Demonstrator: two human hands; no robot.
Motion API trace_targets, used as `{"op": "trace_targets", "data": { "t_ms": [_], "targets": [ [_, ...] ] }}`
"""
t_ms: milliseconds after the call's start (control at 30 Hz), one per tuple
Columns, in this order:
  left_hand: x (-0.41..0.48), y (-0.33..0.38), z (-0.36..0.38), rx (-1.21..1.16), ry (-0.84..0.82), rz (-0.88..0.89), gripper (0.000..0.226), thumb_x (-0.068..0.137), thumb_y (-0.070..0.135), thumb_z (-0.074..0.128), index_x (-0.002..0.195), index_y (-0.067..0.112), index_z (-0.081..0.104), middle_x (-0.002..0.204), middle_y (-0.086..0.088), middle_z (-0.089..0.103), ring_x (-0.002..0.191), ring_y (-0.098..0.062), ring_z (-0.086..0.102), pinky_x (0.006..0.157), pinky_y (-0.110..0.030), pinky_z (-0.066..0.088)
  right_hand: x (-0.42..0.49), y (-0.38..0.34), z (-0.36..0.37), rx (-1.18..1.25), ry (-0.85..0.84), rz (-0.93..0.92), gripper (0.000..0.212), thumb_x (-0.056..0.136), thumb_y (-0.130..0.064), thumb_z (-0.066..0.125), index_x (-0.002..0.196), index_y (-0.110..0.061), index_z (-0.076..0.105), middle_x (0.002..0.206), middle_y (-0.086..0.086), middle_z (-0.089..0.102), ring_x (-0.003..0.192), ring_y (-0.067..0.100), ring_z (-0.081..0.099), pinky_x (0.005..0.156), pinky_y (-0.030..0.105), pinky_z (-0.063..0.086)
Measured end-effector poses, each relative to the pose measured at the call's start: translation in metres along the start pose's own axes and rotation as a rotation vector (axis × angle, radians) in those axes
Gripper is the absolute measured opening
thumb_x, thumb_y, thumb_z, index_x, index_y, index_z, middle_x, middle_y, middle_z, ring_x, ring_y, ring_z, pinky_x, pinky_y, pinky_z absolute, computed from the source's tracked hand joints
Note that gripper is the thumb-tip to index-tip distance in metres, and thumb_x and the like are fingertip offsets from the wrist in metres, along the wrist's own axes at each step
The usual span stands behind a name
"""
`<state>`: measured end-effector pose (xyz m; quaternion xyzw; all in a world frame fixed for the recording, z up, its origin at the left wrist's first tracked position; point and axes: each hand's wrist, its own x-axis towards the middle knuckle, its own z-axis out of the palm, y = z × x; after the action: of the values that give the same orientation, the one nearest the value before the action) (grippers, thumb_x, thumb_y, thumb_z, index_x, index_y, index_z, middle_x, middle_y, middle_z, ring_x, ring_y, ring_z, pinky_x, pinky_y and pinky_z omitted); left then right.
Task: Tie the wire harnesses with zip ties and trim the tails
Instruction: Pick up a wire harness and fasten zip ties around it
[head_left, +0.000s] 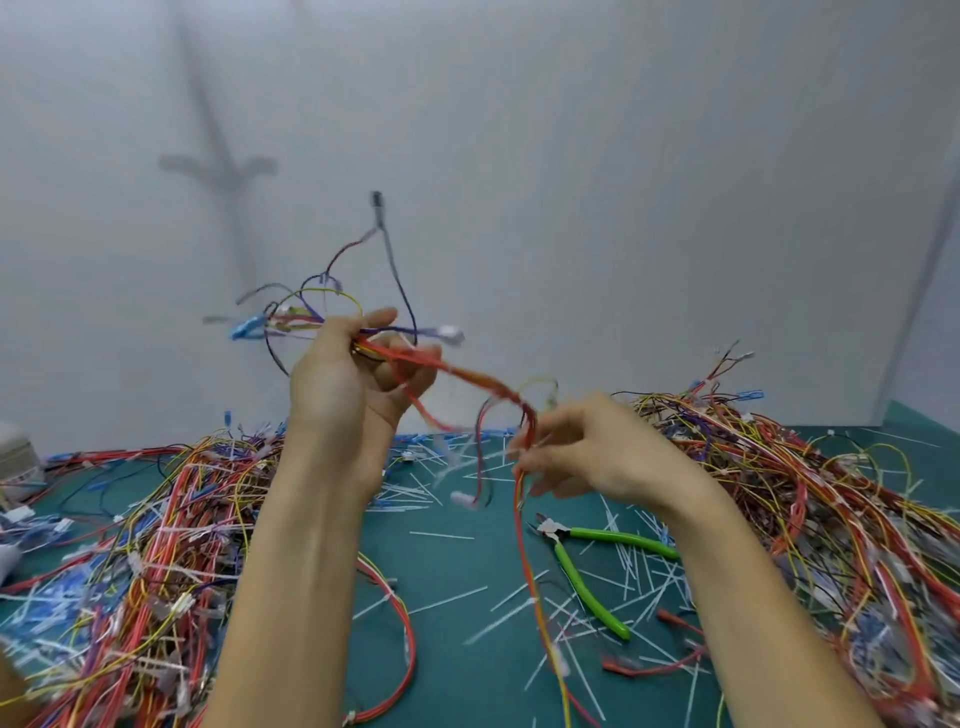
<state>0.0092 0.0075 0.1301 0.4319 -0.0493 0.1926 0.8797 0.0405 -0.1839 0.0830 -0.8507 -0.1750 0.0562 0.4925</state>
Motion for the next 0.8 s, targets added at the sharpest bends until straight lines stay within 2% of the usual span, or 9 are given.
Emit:
{"op": "trace_targets", "data": {
  "t_ms": [133, 233, 267, 333, 433, 533, 600, 667, 800],
  "targets": [
    [0.004, -0.003, -0.008, 0.495, -0.009, 0.06, 0.028, 0.098, 0.01, 0.034, 0.093, 0.008, 0.062, 0.04, 0.006, 0.047, 0.035, -0.011, 0.053, 0.041, -0.021, 0.05, 0.004, 0.007, -0.002, -0.415, -0.035, 0.023, 0.021, 0.09, -0.011, 0.068, 0.1, -0.027, 0.076, 0.099, 0.002, 0.076, 0.088, 0.017, 0.072, 0.071, 0.018, 0.054],
    [0.007, -0.008, -0.011, 0.786, -0.046, 0.132, 0.028, 0.099, 0.011, 0.033, 0.086, 0.014, 0.058, 0.041, 0.001, 0.052, 0.034, -0.012, 0.053, 0.039, -0.024, 0.049, 0.007, 0.009, -0.005, -0.605, 0.251, 0.044, 0.026, 0.097, -0.016, 0.055, 0.115, -0.024, 0.072, 0.111, 0.004, 0.073, 0.103, 0.023, 0.067, 0.092, 0.036, 0.052],
    [0.008, -0.011, -0.012, 0.893, -0.071, 0.166, 0.027, 0.099, 0.012, 0.035, 0.085, 0.017, 0.057, 0.042, 0.001, 0.053, 0.035, -0.012, 0.052, 0.041, -0.026, 0.049, 0.007, 0.006, -0.006, -0.549, 0.36, 0.01, 0.027, 0.099, -0.015, 0.051, 0.116, -0.022, 0.071, 0.109, 0.003, 0.074, 0.103, 0.022, 0.067, 0.093, 0.038, 0.052],
    [0.008, -0.015, -0.012, 1.064, -0.136, 0.201, 0.024, 0.098, 0.017, 0.037, 0.083, 0.021, 0.055, 0.046, 0.001, 0.057, 0.04, -0.012, 0.053, 0.05, -0.03, 0.05, 0.002, -0.004, -0.008, -0.228, 0.518, -0.12, 0.025, 0.1, -0.016, 0.05, 0.109, -0.02, 0.072, 0.096, -0.003, 0.076, 0.092, 0.014, 0.07, 0.088, 0.039, 0.056],
    [0.003, -0.021, -0.008, 1.174, -0.214, 0.221, 0.023, 0.099, 0.023, 0.038, 0.081, 0.023, 0.052, 0.051, 0.001, 0.06, 0.046, -0.015, 0.058, 0.058, -0.036, 0.054, -0.01, -0.027, -0.006, 0.207, 0.609, -0.336, 0.016, 0.098, -0.021, 0.056, 0.094, -0.024, 0.072, 0.082, -0.007, 0.075, 0.08, 0.007, 0.072, 0.071, 0.033, 0.061],
    [-0.005, -0.026, 0.0, 1.336, -0.261, 0.338, 0.024, 0.103, 0.032, 0.034, 0.085, 0.023, 0.047, 0.066, -0.005, 0.065, 0.065, -0.029, 0.065, 0.068, -0.046, 0.055, -0.018, -0.041, 0.0, 0.256, 0.597, -0.449, 0.01, 0.093, -0.03, 0.065, 0.096, -0.026, 0.073, 0.087, -0.01, 0.075, 0.086, 0.008, 0.071, 0.075, 0.035, 0.059],
    [-0.011, -0.028, 0.005, 1.403, -0.282, 0.398, 0.021, 0.104, 0.032, 0.032, 0.089, 0.024, 0.045, 0.074, -0.011, 0.066, 0.074, -0.037, 0.063, 0.072, -0.049, 0.052, -0.02, -0.045, 0.004, 0.199, 0.558, -0.448, 0.015, 0.087, -0.034, 0.072, 0.1, -0.027, 0.073, 0.087, -0.014, 0.074, 0.087, 0.005, 0.068, 0.08, 0.032, 0.058],
    [-0.014, -0.031, 0.008, 1.488, -0.271, 0.444, 0.019, 0.103, 0.031, 0.03, 0.093, 0.023, 0.044, 0.075, -0.009, 0.065, 0.075, -0.036, 0.061, 0.072, -0.048, 0.05, -0.021, -0.046, 0.006, 0.158, 0.555, -0.423, 0.024, 0.081, -0.038, 0.076, 0.102, -0.027, 0.072, 0.085, -0.018, 0.074, 0.083, 0.003, 0.067, 0.078, 0.024, 0.055],
    [-0.017, -0.035, 0.011, 1.674, -0.226, 0.541, 0.013, 0.101, 0.034, 0.032, 0.093, 0.027, 0.038, 0.078, 0.001, 0.051, 0.079, -0.03, 0.051, 0.062, -0.037, 0.035, -0.021, -0.047, 0.008, 0.266, 0.561, -0.372, 0.022, 0.08, -0.032, 0.079, 0.096, -0.025, 0.066, 0.079, -0.014, 0.075, 0.078, 0.003, 0.069, 0.072, 0.033, 0.058]
  ]
}}
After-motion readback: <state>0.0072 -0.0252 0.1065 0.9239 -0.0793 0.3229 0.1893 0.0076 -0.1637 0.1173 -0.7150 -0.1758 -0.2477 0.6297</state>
